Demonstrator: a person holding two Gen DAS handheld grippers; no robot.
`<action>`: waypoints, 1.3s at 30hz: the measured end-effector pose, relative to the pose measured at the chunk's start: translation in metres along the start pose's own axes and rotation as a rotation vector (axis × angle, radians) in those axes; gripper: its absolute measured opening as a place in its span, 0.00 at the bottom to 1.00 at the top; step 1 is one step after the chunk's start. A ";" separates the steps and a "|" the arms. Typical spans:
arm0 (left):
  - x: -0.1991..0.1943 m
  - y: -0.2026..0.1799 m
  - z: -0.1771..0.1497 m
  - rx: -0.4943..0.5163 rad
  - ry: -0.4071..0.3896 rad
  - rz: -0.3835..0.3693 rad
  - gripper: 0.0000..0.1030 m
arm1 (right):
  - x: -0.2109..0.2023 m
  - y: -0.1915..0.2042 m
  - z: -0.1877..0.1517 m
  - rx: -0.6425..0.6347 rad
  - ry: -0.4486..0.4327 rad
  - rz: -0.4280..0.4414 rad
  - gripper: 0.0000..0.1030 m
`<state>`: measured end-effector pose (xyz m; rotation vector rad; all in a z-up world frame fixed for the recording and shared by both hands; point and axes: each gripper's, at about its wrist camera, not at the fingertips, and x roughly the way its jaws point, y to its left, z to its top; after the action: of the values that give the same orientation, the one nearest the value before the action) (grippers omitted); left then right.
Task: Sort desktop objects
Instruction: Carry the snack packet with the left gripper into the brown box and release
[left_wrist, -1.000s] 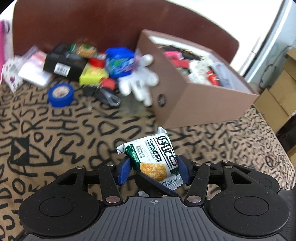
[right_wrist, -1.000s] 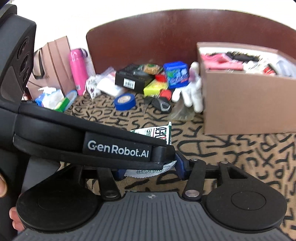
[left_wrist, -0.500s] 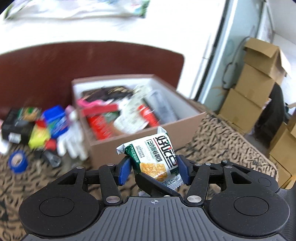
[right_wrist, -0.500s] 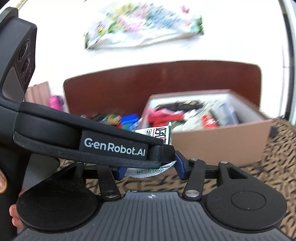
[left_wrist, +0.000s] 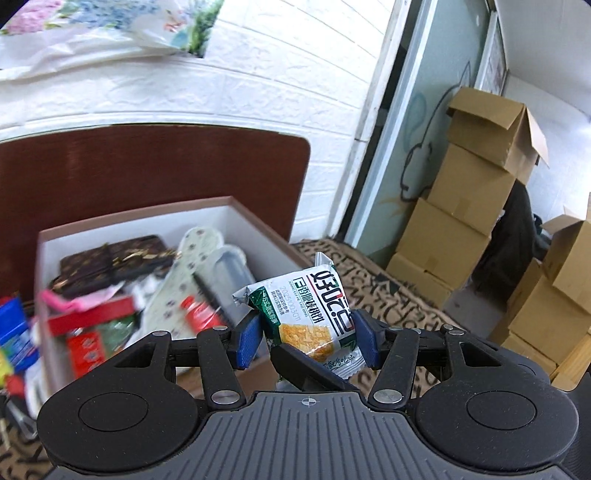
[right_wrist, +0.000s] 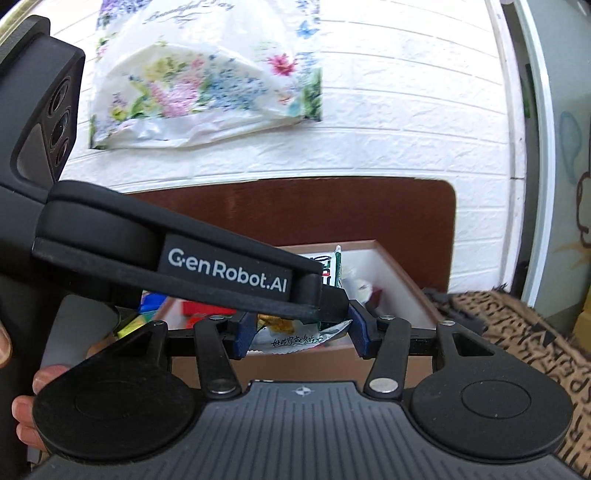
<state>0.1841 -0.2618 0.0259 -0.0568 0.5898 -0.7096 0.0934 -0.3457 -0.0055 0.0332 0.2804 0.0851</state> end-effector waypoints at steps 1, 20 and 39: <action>0.006 0.000 0.002 -0.005 0.000 -0.005 0.55 | 0.007 -0.007 0.001 -0.005 0.000 -0.003 0.56; 0.107 0.024 0.019 -0.047 0.058 -0.017 0.57 | 0.087 -0.063 -0.010 -0.073 0.051 0.024 0.56; 0.081 0.026 0.002 -0.090 0.019 0.017 1.00 | 0.080 -0.055 -0.020 -0.085 0.052 -0.084 0.99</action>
<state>0.2492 -0.2932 -0.0189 -0.1285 0.6399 -0.6675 0.1686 -0.3934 -0.0494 -0.0649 0.3295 0.0142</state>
